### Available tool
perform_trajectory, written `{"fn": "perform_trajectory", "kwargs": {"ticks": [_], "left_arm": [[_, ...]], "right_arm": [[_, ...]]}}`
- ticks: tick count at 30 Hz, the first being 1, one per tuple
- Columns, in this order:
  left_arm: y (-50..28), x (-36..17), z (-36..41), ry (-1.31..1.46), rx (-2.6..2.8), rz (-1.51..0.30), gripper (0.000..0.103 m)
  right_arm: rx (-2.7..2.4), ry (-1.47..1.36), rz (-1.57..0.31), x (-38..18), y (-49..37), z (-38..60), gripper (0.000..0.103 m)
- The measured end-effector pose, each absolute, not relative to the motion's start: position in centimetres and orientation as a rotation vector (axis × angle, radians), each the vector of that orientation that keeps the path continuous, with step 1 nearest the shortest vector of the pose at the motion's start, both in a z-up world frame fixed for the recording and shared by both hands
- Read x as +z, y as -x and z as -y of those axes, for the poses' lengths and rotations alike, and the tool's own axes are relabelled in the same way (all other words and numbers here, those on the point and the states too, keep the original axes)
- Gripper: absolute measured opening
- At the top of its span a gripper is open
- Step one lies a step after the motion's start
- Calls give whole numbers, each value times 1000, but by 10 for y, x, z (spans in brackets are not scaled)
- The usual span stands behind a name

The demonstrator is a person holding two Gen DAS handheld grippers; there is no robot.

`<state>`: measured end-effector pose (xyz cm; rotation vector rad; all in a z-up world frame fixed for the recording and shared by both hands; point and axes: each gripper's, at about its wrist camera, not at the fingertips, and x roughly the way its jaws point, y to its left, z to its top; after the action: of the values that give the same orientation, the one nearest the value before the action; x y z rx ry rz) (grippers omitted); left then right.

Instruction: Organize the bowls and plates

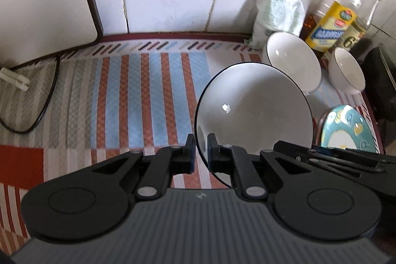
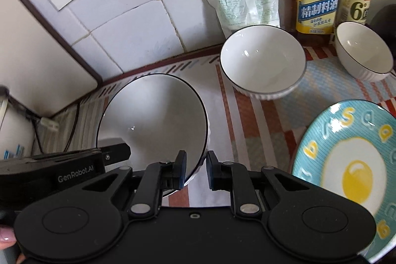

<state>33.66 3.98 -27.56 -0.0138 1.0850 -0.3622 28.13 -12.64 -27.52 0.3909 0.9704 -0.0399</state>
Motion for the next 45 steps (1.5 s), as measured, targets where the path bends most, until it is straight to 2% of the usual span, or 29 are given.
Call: {"fn": "perform_trajectory", "kwargs": {"ticks": [13,27,35,38,40,45], "left_arm": [[-290,-293,-38,-13,-343,-1161,8],[-272,-329,-32,-9,-316,-1237,9],[-266,-329,-25,-34,-300,-1227,10],[-268,-326,-24,-30,-322,-1253,11],[-269,-322,-23,-38,-405,-1258,31],[-265,-304,-29,-44,-431,-1231,32]], "right_arm": [[-7,-355,-1029,-285,-236,126,21],[16,-333,-1102,-316,-228,127,21],[19,-273,-1116,-322,-229,121,21],[32,-274,-1129,-320,-230,121,24],[33,-269,-1137,-316,-230,123,28],[63,-301,-1099,-297,-225,137,41]]}}
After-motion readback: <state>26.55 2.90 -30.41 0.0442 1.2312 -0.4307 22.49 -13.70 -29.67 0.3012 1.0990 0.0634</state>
